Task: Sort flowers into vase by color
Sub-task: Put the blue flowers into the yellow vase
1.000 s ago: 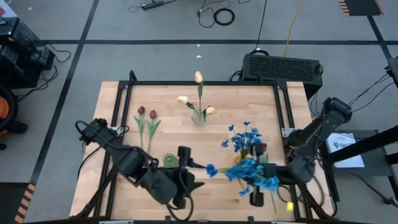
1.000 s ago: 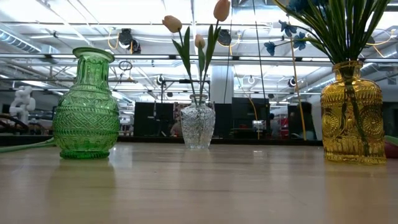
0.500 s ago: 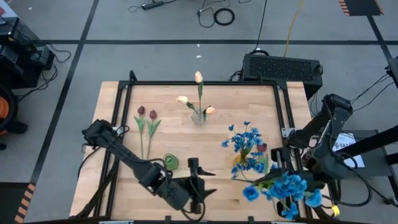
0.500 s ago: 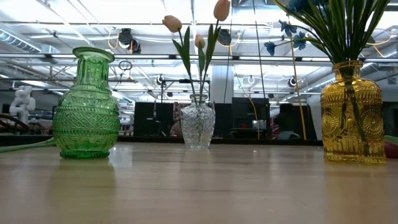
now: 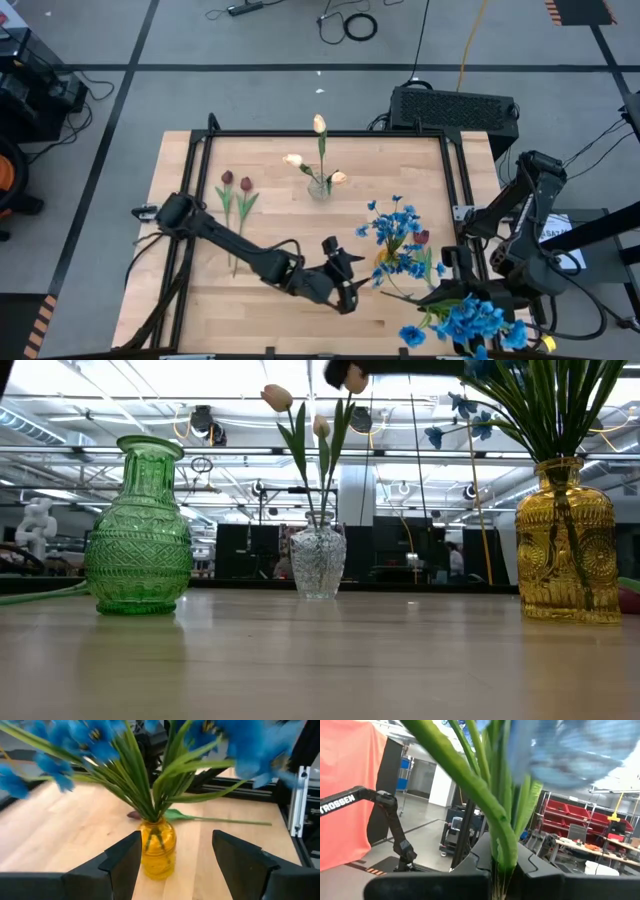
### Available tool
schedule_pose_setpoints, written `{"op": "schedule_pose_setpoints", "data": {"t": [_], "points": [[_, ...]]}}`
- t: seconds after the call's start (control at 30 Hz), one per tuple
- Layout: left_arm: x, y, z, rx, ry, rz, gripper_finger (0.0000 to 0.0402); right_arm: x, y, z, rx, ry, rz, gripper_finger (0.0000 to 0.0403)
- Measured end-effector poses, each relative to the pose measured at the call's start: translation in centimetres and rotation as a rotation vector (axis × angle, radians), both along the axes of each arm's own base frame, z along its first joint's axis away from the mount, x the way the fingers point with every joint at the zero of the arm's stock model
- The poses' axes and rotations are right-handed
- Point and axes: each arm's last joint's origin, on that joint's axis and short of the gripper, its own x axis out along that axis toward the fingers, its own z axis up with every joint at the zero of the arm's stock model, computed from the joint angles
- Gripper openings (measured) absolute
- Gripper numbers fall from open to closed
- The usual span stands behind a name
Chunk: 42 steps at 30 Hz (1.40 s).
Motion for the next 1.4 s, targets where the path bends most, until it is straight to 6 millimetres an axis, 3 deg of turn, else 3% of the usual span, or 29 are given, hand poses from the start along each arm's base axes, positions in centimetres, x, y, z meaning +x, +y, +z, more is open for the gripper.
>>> {"op": "schedule_pose_setpoints", "data": {"t": [0.2, 0.47, 0.8, 1.4], "points": [[1.8, 0.5, -2.9, -0.039, -0.016, 0.013, 0.0259, 0.0, 0.1, -0.1, -0.012, 0.007, 0.000, 0.0009], [3.5, 2.0, -4.0, -0.059, -0.106, 0.040, 0.0326, 0.0, 0.1, -0.2, -0.018, 0.012, 0.000, 0.0009], [4.8, 3.7, -6.1, -0.058, -0.104, 0.059, 0.0336, 0.0, 0.1, -0.3, -0.025, 0.016, 0.000, 0.0009], [6.2, 5.9, -5.4, -0.108, -0.200, -0.096, 0.0336, 0.1, 0.0, -0.4, -0.032, 0.036, -0.042, 0.0009]]}}
